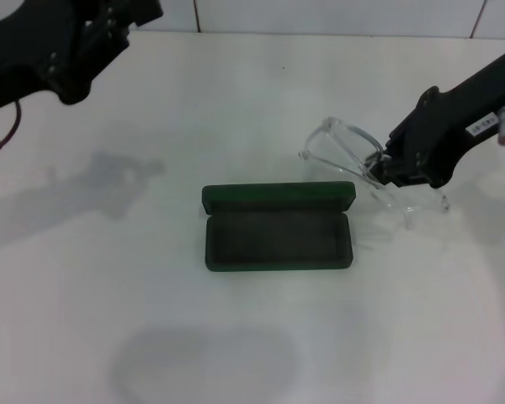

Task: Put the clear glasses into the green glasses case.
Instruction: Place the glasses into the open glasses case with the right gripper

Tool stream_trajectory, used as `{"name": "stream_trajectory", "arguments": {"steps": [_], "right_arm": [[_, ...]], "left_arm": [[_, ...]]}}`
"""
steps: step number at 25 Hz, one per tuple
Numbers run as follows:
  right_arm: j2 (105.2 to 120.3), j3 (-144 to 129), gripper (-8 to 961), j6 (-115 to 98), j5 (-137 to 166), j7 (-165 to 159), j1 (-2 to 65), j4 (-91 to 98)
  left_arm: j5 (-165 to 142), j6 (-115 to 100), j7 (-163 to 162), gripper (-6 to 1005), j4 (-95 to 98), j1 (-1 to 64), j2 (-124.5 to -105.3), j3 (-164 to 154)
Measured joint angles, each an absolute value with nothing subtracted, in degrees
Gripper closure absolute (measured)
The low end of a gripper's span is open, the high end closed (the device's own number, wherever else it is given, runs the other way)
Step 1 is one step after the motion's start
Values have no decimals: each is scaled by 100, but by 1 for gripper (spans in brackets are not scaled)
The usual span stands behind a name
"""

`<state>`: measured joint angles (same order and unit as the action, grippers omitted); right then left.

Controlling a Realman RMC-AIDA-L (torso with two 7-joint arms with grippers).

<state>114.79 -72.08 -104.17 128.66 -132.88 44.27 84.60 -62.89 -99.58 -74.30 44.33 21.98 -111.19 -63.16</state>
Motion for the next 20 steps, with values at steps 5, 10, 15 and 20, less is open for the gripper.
{"name": "stream_trajectory", "arguments": {"steps": [5,10,15,20], "right_arm": [[11532,-7479,845,-10469,13450,-13298,4695,8456],[11549,-7887,845,-10407,13977,-13259,5123,8169],[11569,-8458,845,-10225,14099,-13214,5458,7811],[11610,-9309,845,-9764,14089,-13210,5538,7562]], "left_arm": [[-6295,-9972,-7473,971,4426,2147,-11163,-6232],[-6404,-9946,-7563,971,4410,2174,-11168,-6122],[-6686,-9928,-7566,971,4309,2253,-11235,-5829],[-6961,-9932,-7593,971,4280,2369,-11247,-5721]]}}
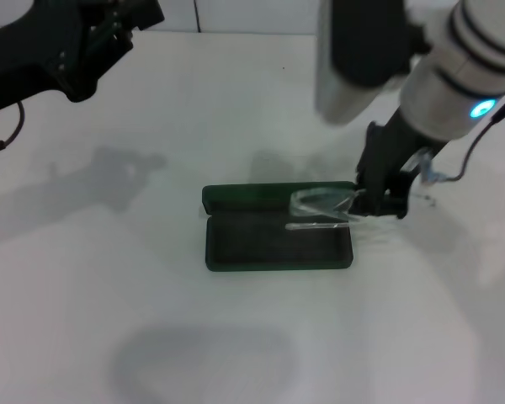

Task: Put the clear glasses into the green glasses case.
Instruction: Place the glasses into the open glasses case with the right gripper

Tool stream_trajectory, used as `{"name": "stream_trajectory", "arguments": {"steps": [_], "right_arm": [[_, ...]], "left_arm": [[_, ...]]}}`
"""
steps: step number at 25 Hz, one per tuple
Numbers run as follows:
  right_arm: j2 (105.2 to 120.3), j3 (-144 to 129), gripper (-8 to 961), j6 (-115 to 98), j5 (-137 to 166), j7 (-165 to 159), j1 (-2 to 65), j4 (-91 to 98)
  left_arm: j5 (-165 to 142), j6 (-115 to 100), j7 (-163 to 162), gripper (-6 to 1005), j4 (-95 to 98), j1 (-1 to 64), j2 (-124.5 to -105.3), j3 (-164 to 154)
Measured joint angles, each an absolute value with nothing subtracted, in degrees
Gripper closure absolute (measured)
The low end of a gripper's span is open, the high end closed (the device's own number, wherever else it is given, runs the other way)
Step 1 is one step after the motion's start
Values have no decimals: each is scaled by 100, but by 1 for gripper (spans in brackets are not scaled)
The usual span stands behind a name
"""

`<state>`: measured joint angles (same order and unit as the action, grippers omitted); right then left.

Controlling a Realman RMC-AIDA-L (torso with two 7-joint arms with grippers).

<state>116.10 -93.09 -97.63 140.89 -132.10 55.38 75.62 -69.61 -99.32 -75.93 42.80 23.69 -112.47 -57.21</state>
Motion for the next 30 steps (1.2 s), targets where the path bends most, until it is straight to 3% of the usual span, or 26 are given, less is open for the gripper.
{"name": "stream_trajectory", "arguments": {"steps": [16,30], "right_arm": [[11619,-10479,845,-8416,13921,-13304,5570,7207],[11619,-11104,845,-7647,13778,-13677,5936,6870]], "left_arm": [[-7393,-10547,-7539,972,4328,2192,-10754,-5050],[-7998,-10564,-7527,972,4333,2082,-10656,-5033]]}}
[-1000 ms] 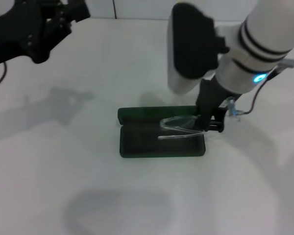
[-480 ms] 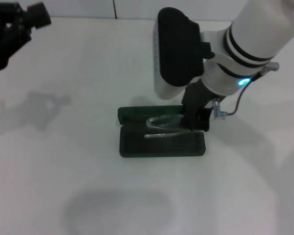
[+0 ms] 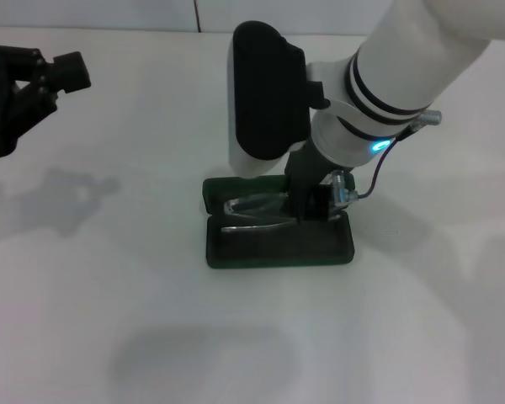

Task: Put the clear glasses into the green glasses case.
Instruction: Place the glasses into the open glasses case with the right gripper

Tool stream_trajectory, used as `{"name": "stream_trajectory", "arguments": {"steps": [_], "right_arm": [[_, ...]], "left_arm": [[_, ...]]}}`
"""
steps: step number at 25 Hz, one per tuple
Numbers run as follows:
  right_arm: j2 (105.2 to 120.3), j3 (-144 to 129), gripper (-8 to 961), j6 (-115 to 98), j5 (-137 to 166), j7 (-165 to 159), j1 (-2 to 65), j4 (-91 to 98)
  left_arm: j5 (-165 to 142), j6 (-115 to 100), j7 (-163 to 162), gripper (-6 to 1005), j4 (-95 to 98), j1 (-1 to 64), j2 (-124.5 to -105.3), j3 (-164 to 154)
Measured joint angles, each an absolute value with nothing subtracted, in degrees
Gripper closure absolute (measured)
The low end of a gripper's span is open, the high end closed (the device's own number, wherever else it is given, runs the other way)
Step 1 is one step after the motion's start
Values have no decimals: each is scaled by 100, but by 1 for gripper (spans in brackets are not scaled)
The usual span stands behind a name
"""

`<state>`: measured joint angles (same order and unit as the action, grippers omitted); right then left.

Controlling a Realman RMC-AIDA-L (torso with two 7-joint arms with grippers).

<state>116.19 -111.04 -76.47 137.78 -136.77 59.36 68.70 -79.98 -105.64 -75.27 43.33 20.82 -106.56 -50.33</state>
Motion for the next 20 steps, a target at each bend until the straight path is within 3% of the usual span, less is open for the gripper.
{"name": "stream_trajectory", "arguments": {"steps": [20], "right_arm": [[11619,-12188,845,-7450,13767,-14967,6477,6605]], "left_arm": [[-8053,-10564,-7311,972,4333,2059,-10691,-4984]]}}
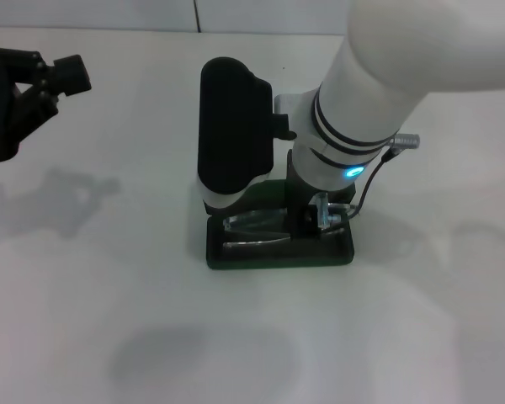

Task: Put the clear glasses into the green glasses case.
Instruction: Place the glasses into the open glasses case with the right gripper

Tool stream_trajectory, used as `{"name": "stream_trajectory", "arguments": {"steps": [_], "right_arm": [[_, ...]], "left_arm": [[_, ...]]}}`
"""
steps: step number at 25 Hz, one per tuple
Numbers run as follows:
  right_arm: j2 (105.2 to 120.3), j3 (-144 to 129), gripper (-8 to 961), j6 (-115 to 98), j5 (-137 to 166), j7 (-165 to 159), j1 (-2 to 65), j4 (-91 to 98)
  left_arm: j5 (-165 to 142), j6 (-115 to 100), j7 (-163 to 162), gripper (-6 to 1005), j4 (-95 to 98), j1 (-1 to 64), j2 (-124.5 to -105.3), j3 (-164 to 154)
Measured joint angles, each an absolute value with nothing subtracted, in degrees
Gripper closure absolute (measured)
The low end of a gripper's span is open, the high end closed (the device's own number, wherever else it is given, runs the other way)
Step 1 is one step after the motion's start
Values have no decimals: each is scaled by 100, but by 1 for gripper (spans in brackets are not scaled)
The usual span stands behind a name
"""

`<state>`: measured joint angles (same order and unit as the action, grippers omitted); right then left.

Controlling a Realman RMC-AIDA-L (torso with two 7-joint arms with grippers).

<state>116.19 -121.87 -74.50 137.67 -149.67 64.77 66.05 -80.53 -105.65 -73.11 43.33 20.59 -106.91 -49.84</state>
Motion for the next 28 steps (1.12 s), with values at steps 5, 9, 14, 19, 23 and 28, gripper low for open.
{"name": "stream_trajectory", "arguments": {"steps": [5,9,14,19,23,28], "right_arm": [[11619,-12321,845,-7341,13837,-15098,6550,6513],[11619,-12350,845,-7276,13840,-15105,6561,6457],[11619,-12363,844,-7303,13837,-15153,6580,6458],[11620,-12367,842,-7404,13794,-15194,6679,6460],[11619,-12368,840,-7519,13768,-15235,6786,6457],[11619,-12368,838,-7608,13706,-15265,6907,6396]], "left_arm": [[-8070,-10564,-7306,972,4333,2052,-10682,-4983],[-8147,-10564,-7304,971,4333,2049,-10682,-4983],[-8199,-10564,-7289,971,4333,2054,-10691,-4983],[-8205,-10564,-7286,971,4333,2062,-10685,-4983],[-8204,-10564,-7286,971,4333,2068,-10672,-4971],[-8201,-10564,-7286,971,4333,2083,-10659,-4967]]}}
